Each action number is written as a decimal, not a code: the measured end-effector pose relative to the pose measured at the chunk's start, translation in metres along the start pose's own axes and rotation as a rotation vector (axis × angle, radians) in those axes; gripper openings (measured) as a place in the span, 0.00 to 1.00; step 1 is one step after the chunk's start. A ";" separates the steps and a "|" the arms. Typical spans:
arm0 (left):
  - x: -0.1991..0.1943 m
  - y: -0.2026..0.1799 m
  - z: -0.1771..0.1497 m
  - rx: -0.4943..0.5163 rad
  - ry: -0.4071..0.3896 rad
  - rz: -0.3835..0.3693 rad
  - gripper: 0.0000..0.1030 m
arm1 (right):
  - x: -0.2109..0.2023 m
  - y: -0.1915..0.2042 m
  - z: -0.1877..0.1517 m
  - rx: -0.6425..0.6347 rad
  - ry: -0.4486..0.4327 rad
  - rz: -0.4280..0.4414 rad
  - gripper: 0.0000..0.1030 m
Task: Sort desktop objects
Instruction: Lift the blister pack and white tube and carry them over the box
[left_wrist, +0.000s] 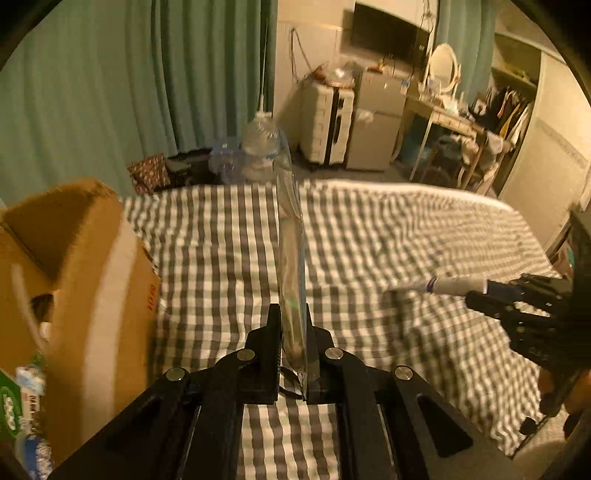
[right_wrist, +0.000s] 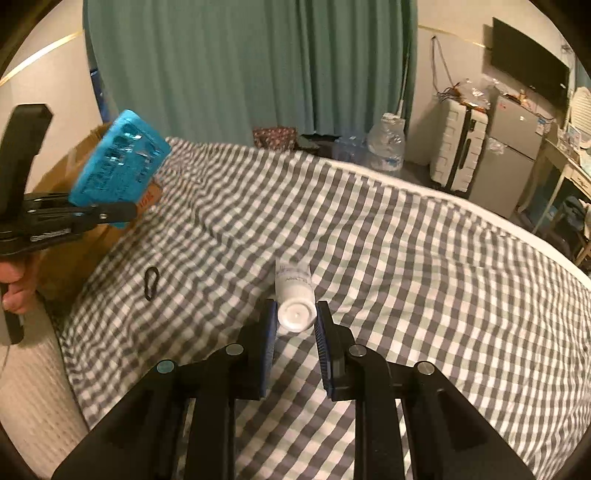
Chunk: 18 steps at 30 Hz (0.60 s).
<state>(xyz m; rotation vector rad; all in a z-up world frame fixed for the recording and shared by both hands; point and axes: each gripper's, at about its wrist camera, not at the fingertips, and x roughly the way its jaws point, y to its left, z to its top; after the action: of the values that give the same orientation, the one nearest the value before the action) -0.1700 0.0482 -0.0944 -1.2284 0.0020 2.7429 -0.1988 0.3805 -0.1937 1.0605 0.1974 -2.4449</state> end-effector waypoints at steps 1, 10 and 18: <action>-0.009 0.000 0.000 0.001 -0.011 -0.002 0.06 | -0.005 0.002 0.000 0.003 -0.006 -0.003 0.19; -0.068 -0.001 0.003 0.013 -0.091 -0.027 0.06 | -0.043 0.035 0.006 -0.024 -0.041 -0.031 0.18; -0.111 0.008 0.004 -0.008 -0.167 -0.035 0.06 | -0.069 0.059 0.003 -0.047 -0.054 -0.066 0.07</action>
<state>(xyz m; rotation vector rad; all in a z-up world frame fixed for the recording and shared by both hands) -0.1008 0.0263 -0.0098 -0.9870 -0.0468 2.8081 -0.1321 0.3524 -0.1393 0.9817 0.2747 -2.5112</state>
